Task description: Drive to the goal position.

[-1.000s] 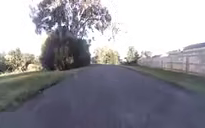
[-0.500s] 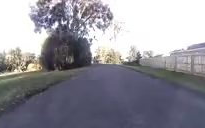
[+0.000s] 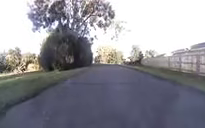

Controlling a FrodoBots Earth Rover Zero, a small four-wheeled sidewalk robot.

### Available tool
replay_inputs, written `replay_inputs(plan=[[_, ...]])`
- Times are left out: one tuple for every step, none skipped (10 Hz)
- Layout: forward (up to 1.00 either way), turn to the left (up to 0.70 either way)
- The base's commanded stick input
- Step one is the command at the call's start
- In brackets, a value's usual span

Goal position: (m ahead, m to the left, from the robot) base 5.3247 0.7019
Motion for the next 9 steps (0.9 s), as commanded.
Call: replay_inputs(plan=[[1.00, 0.00], [1.00, 0.00], [1.00, 0.00], [1.00, 0.00], [1.00, 0.00], [1.00, 0.00], [1.00, 0.00], [1.00, 0.00], [1.00, 0.00]])
